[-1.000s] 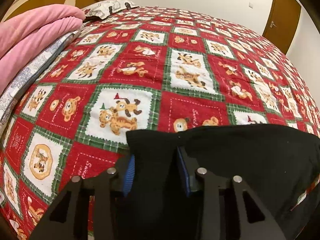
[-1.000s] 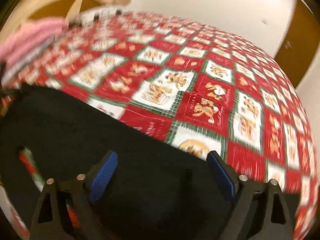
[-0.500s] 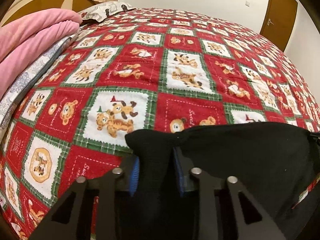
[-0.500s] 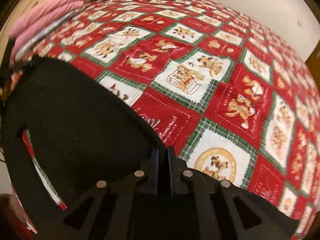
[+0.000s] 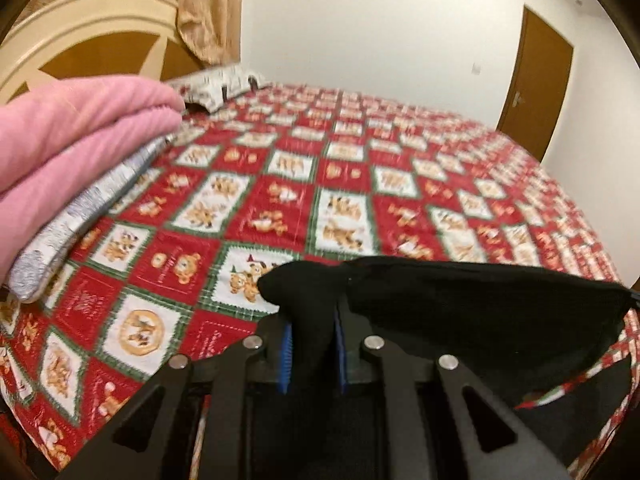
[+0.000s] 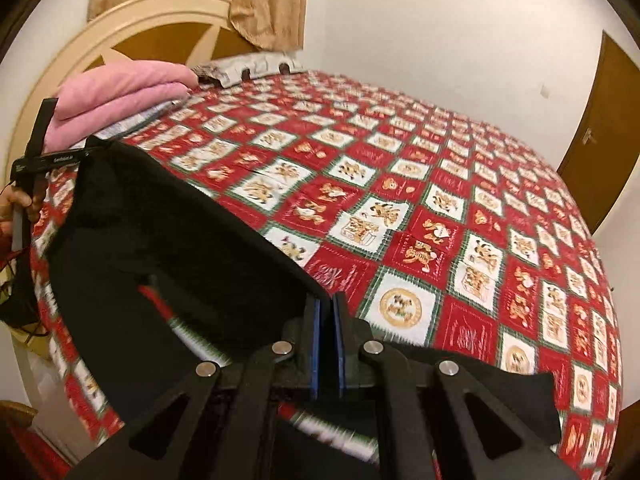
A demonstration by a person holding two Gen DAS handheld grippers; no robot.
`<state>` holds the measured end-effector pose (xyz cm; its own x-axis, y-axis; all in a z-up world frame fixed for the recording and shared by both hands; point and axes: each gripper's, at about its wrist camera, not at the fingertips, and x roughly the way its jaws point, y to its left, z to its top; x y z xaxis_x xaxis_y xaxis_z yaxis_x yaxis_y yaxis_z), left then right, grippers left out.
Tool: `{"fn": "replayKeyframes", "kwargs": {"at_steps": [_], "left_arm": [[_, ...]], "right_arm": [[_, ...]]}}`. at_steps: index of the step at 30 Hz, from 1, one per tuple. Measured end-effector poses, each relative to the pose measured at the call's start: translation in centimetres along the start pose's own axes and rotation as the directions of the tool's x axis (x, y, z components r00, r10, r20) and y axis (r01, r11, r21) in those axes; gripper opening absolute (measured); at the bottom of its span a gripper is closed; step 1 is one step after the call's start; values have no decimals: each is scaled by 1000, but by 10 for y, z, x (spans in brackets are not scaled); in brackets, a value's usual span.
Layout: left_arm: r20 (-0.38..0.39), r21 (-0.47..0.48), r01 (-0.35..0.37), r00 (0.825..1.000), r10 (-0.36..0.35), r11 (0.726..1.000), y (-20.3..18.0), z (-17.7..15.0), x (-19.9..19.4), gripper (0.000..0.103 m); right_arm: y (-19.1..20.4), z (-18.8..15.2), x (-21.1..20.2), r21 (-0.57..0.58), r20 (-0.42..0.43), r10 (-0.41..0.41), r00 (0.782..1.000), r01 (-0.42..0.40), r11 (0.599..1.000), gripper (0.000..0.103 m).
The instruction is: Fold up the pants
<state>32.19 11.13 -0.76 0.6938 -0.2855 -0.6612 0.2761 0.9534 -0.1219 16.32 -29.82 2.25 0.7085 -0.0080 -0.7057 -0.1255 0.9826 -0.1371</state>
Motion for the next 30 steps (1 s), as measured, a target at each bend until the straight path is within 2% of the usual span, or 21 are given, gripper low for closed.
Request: {"fn": "replayKeyframes", "kwargs": {"at_steps": [6,8,14,18,21,24,26,28,30], "left_arm": [[74,-6,29,997,-29,1000,6,-30,-43,18],[101,-9,44,994,-43,999,10,-45,-55,18],[144,-60,85,987,-76,995,27,-95,-69,18],[132,-80,65,990,-54,995,32,-122,-65,21],[113,-80,28,993,-19,996,35,-141,-55,31],[80,-105,-4,997,12,995,44,-158,-48,50],[78,-154,-29,996,42,988,55,-168,-50,84],[73,-203,-48,995,64,978,68,-177,-55,103],[49,-236,-5,999,17,972,82,-186,-60,103]], "right_arm": [[38,-49,-34,-37,46,-27,999,29,999,6],[54,-70,-41,-69,60,-59,996,63,996,6],[83,-118,-37,-69,64,-84,994,88,994,6],[100,-145,-23,-66,40,-100,994,102,993,6],[114,-160,-14,-101,32,-135,990,138,985,6],[124,-172,-6,-133,16,-160,987,160,978,6],[129,-181,-2,-161,-3,-175,985,172,972,6],[134,-189,0,-191,6,-198,980,196,962,6],[136,-191,-3,-192,5,-208,978,205,960,7]]}}
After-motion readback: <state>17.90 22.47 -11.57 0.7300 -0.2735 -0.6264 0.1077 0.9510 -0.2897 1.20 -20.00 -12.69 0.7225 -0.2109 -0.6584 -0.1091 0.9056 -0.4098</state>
